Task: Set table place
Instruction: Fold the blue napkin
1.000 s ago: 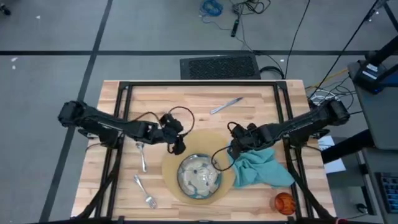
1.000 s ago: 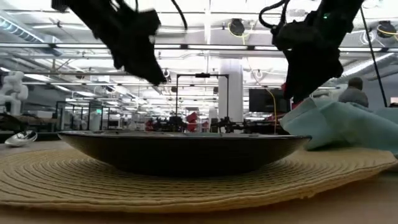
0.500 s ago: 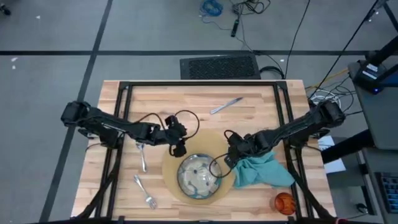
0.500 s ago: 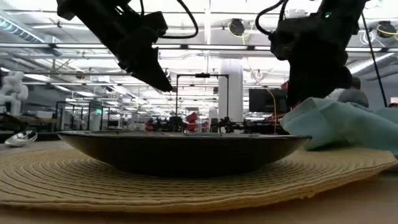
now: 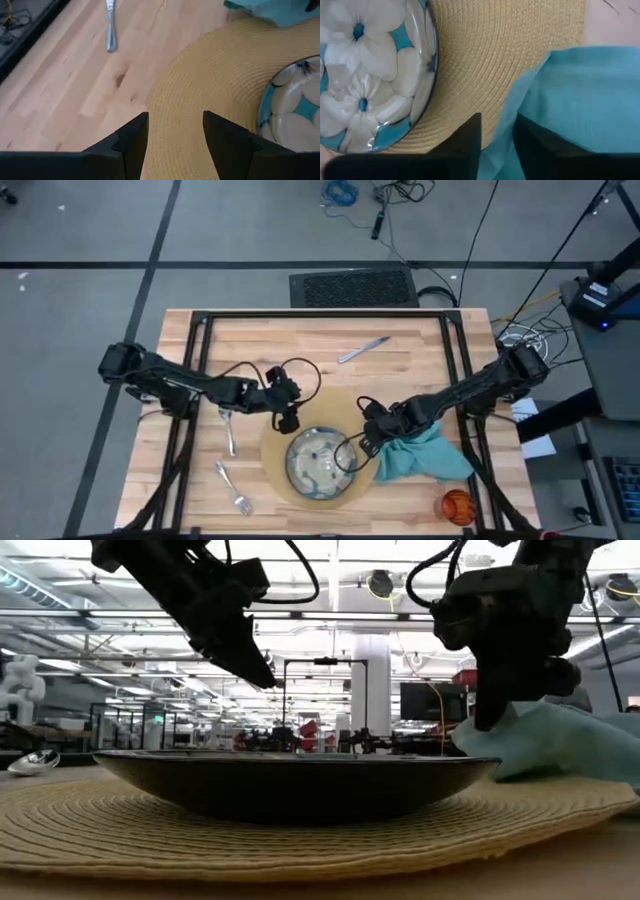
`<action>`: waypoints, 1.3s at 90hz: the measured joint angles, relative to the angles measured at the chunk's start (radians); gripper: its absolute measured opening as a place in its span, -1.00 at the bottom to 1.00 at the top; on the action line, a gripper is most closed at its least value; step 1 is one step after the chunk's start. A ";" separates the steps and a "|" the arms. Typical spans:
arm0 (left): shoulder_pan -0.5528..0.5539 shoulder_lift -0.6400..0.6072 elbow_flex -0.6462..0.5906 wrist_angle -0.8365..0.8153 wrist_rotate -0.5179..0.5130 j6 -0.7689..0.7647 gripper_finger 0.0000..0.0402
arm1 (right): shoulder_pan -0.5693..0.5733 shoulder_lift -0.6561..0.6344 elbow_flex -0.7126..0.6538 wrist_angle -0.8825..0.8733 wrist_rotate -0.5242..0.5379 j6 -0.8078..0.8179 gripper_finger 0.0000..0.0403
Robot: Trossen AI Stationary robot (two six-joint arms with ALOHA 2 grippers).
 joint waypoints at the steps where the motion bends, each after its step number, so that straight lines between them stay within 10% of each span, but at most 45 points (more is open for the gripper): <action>1: 0.000 0.000 0.000 -0.001 0.000 -0.003 -0.14 | 0.000 0.000 0.001 -0.003 0.008 -0.008 -0.80; 46: 0.010 0.024 0.000 0.067 0.005 0.118 -0.49 | -0.274 -0.012 0.585 -0.695 0.366 -0.467 -1.00; 76: 0.018 0.028 0.000 0.029 -0.132 0.152 -0.49 | -0.477 -0.012 0.896 -0.513 0.188 -0.778 -1.00; 117: 0.052 0.022 0.000 0.304 -0.137 0.225 -0.49 | -0.421 -0.011 0.731 -0.739 0.169 -0.620 -1.00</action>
